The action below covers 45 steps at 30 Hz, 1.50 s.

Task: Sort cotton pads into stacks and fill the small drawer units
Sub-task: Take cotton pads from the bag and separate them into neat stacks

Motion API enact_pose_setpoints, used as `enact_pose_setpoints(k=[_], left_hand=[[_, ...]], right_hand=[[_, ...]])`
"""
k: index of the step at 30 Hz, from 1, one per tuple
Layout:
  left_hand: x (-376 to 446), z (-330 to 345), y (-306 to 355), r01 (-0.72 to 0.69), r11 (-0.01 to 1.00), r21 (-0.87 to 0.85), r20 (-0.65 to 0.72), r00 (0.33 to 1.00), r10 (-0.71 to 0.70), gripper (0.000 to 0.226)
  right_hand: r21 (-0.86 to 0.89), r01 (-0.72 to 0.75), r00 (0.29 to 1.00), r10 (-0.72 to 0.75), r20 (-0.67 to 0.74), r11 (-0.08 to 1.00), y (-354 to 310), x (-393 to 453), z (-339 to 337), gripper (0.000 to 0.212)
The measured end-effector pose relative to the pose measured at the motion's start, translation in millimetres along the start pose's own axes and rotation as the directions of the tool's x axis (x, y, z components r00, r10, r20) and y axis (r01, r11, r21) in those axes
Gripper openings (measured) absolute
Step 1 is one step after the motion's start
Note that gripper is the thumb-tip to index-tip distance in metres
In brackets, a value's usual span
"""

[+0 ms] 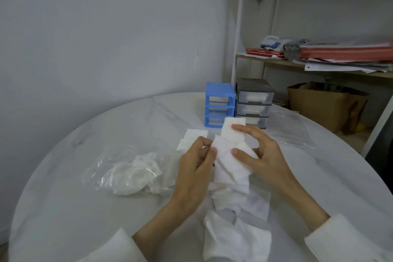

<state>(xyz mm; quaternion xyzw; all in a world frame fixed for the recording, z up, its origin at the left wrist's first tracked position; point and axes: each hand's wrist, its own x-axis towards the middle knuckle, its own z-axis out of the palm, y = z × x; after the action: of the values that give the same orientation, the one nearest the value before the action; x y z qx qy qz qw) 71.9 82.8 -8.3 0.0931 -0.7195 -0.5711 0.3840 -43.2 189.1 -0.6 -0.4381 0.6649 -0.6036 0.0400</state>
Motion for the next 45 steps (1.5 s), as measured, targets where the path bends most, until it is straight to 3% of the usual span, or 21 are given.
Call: enact_pose_setpoints(k=[5, 12, 19, 33, 45], left_hand=[[4, -3, -1, 0.026, 0.997, -0.067, -0.105, 0.994, -0.033, 0.018], [7, -7, -1, 0.097, 0.964, -0.247, -0.161, 0.977, -0.14, 0.019], [5, -7, -2, 0.126, 0.978, -0.168, -0.168, 0.974, -0.154, 0.014], [3, 1, -3, 0.16, 0.975, -0.156, 0.085, 0.985, -0.148, 0.035], [2, 0, 3, 0.271, 0.927, -0.26, 0.078, 0.962, -0.26, 0.034]], right_hand=[[0.068, 0.008, 1.0, -0.007, -0.006, 0.998, 2, 0, 1, 0.047], [0.134, -0.024, 0.972, 0.055, -0.229, 0.991, 2, 3, -3, 0.027], [0.295, -0.011, 0.965, 0.087, -0.246, 0.955, -8, 0, -4, 0.017], [0.145, 0.022, 0.976, 0.01, -0.217, 0.989, -2, -1, 1, 0.017], [0.061, 0.065, 0.973, -0.05, -0.224, 0.996, 1, -2, 1, 0.021]])
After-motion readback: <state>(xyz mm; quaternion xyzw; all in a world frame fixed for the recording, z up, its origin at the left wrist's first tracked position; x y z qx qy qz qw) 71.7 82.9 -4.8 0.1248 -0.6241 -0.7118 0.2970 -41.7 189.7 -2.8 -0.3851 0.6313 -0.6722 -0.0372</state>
